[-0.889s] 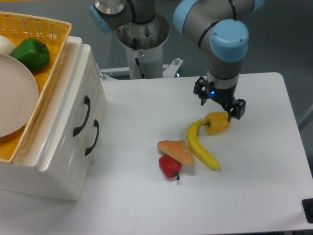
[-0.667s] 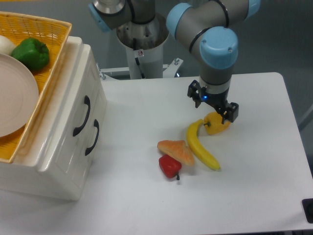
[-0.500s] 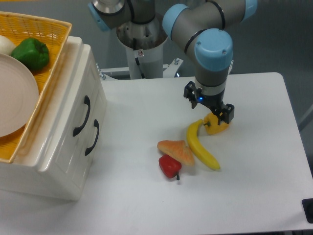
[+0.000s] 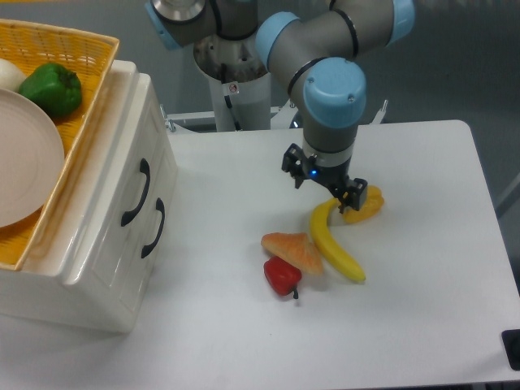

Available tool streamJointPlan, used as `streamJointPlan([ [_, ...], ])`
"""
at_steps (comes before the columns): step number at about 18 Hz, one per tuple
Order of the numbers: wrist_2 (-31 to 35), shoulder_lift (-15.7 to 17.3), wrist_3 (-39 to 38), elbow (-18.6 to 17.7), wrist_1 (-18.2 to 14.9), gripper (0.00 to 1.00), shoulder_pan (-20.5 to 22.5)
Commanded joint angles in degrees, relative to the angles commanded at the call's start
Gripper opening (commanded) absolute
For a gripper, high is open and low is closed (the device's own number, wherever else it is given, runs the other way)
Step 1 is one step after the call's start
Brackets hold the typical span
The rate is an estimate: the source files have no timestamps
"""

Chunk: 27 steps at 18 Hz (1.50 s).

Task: Slide the top white drawer open
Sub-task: 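Move the gripper from the yellow pepper toward the upper drawer handle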

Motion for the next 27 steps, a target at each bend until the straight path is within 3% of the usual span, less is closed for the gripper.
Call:
streamJointPlan([
  [6, -0.3, -0.2, -11.0, 0.2, -0.1, 1.0, -4.8],
  [8, -3.5, -0.2, -13.8, 0.2, -0.3, 1.0, -5.2],
  [13, -8.2, 0.3, -15.6, 0.3, -3.2, 1.0, -6.2],
  [20, -14.6, 0.5, -20.7, 0.5, -3.4, 1.0, -7.6],
  [27, -16.5, 0.6, -24.5, 0.9, -4.7, 1.0, -10.3],
])
